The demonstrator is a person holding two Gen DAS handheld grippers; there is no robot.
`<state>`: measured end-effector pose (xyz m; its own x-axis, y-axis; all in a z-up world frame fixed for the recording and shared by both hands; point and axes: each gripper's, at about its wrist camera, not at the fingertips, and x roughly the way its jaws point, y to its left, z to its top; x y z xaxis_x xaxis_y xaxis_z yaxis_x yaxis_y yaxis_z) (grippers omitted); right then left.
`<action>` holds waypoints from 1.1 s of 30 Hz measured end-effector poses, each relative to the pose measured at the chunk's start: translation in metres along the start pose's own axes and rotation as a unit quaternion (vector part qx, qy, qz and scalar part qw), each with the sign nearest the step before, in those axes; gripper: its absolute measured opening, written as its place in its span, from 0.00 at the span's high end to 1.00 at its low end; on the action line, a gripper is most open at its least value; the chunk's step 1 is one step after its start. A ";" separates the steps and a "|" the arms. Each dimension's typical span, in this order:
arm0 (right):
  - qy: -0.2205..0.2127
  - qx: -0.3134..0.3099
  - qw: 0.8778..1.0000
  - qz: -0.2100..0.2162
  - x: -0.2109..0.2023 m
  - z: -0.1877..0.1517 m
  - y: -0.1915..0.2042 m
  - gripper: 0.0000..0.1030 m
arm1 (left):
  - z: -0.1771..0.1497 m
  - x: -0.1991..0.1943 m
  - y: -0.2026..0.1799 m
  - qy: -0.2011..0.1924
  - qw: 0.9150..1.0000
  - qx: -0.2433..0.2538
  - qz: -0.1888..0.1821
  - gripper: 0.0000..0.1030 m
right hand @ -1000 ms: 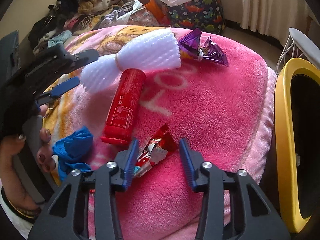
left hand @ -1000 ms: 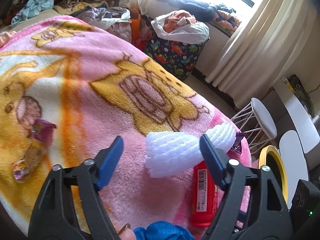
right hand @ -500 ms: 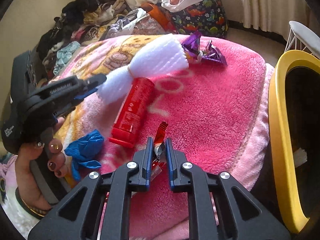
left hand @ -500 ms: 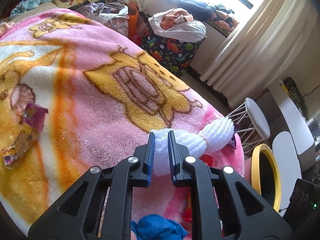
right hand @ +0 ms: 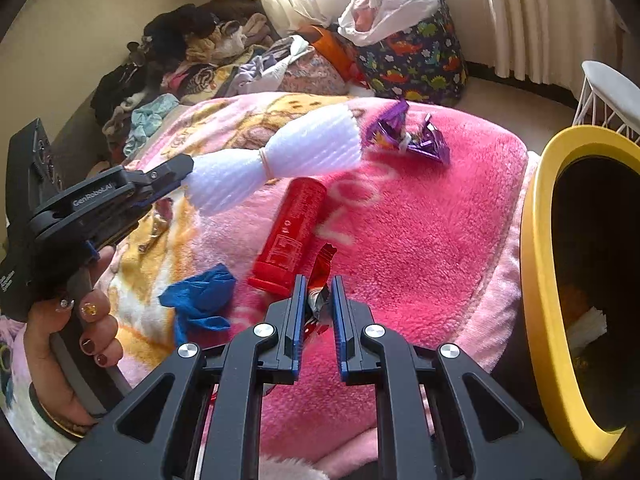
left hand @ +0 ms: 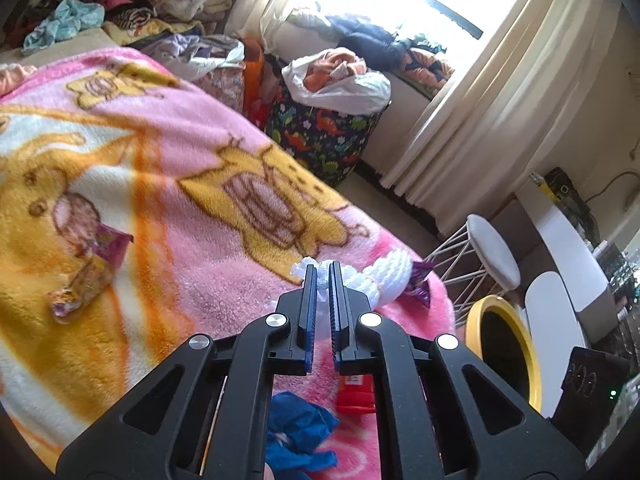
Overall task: Collect trash
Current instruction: 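Grasp the white foam net with the left tool while the right tool grasps the red candy wrapper, then carry the foam net and candy wrapper over the yellow bin with both tools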
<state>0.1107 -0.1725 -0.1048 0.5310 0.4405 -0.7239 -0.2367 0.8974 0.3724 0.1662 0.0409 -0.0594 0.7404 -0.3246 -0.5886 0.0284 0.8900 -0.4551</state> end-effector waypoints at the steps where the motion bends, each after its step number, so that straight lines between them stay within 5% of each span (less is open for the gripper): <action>1: -0.002 -0.001 1.000 0.002 -0.002 0.001 0.001 0.88 | 0.001 -0.005 -0.002 -0.005 1.000 0.002 -0.001 0.97; 15: -0.043 -0.001 0.999 0.011 -0.036 0.006 0.000 0.88 | 0.011 -0.048 -0.040 -0.053 0.997 0.047 -0.013 0.98; 33: -0.100 0.031 0.994 -0.008 -0.080 0.015 -0.033 0.88 | 0.001 -0.048 -0.087 -0.049 0.994 0.083 -0.043 0.98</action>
<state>0.0884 -0.2376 -0.0507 0.6866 0.4073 -0.6022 -0.1804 0.8978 0.4017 0.1288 -0.0201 0.0096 0.7925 -0.3765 -0.4798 0.1991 0.9033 -0.3800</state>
